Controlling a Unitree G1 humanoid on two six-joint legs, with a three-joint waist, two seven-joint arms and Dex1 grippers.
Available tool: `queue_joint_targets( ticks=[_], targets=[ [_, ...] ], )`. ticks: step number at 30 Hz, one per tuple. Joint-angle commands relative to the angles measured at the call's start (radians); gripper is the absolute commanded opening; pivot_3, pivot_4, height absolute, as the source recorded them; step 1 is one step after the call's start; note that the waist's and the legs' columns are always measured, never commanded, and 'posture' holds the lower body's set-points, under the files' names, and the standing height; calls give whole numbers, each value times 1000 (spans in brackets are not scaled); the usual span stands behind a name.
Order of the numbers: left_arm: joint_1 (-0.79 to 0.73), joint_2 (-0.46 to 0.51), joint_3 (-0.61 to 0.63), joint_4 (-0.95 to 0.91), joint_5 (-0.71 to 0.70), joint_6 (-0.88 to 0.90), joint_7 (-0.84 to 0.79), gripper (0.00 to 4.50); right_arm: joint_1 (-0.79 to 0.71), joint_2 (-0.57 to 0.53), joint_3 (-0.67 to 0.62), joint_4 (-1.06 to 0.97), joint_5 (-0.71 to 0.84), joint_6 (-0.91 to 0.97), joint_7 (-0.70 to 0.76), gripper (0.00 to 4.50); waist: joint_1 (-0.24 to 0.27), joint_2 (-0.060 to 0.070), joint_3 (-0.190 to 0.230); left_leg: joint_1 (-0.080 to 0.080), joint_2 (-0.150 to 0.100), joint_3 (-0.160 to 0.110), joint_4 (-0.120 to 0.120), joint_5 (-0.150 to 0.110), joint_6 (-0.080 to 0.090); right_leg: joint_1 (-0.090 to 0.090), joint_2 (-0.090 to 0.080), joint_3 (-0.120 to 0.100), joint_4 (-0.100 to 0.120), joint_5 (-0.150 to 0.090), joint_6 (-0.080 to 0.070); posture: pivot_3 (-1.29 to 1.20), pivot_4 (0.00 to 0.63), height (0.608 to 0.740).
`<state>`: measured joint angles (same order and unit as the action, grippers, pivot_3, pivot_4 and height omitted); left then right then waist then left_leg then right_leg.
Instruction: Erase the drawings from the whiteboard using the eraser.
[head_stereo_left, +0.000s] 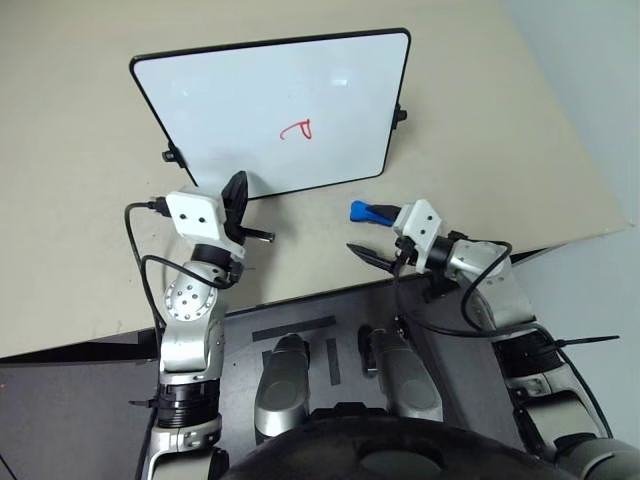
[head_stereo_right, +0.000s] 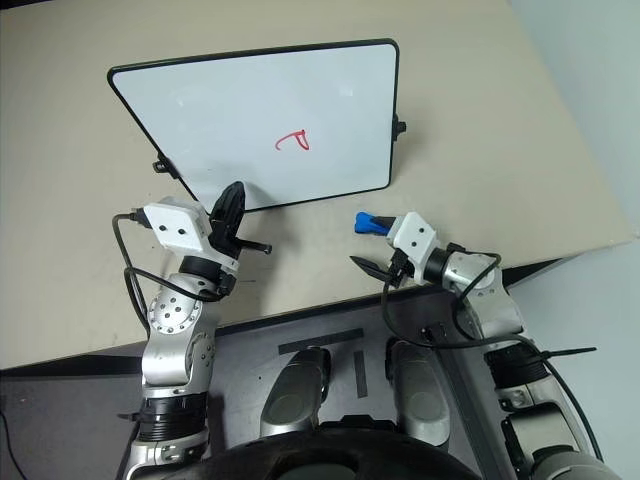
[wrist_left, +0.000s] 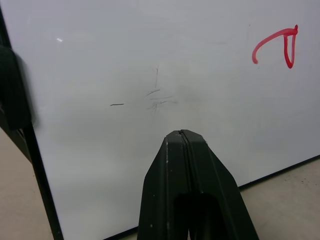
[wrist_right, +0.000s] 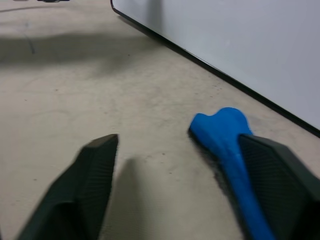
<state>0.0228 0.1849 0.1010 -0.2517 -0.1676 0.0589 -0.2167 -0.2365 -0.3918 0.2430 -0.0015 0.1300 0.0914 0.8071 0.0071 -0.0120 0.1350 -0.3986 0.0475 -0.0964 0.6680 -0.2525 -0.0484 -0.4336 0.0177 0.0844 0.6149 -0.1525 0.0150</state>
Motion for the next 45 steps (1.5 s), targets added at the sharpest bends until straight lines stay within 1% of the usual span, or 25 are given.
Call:
queue_joint_targets(
  ticks=[1,8,15,21,25,29,34,39,42,45],
  targets=[
    [-3,-5,1,-13,2,-30,1,0,-9,-14,-17,37,-20,-12,-11,2514,1,0,0,0,0,0,0,0,0,0,0,0,0,0,0,0,150,740],
    [-2,-6,5,-8,1,-38,0,0,-26,-8,-22,66,-41,-44,-36,55,1,0,0,0,0,0,0,0,0,0,0,0,0,0,0,0,150,740],
    [-9,-3,6,-2,0,-36,-1,0,-51,-3,-17,8,-30,-76,-10,18,1,0,0,0,0,0,0,0,0,0,0,0,0,0,0,0,150,740],
    [-22,-5,1,5,2,-34,0,0,-162,2,25,-33,-34,-110,60,18,-2,0,0,0,0,0,0,0,0,-1,0,0,0,0,0,0,150,740],
    [-28,-10,-5,13,6,-36,2,0,-296,30,57,22,-56,-179,92,18,-4,0,0,0,0,0,0,0,0,-1,0,0,0,0,-1,0,150,740],
    [-34,-16,-7,16,8,-39,8,0,-392,53,107,148,-128,-336,101,18,-3,0,0,0,1,-1,-1,0,0,-3,0,0,0,1,-1,0,150,740],
    [-31,-22,-4,19,10,-49,14,0,-500,97,128,408,-246,-573,5,18,1,0,0,-1,0,-1,-1,0,0,-4,-1,0,0,1,-1,0,150,740],
    [-36,-24,0,23,12,-58,19,0,-627,126,123,679,-361,-759,-147,18,1,0,0,-3,1,-1,-2,0,1,-7,-1,0,1,3,-3,0,150,740],
    [-40,-25,0,28,14,-63,21,0,-678,123,125,781,-430,-843,-243,18,1,1,0,-2,2,-2,-2,0,1,-7,-1,-1,1,4,-3,0,150,740],
    [-40,-25,0,29,14,-66,23,0,-709,121,125,837,-481,-900,-322,18,1,1,0,-3,1,-2,-2,0,1,-7,-1,-1,2,5,-4,0,150,740]
  ],
)
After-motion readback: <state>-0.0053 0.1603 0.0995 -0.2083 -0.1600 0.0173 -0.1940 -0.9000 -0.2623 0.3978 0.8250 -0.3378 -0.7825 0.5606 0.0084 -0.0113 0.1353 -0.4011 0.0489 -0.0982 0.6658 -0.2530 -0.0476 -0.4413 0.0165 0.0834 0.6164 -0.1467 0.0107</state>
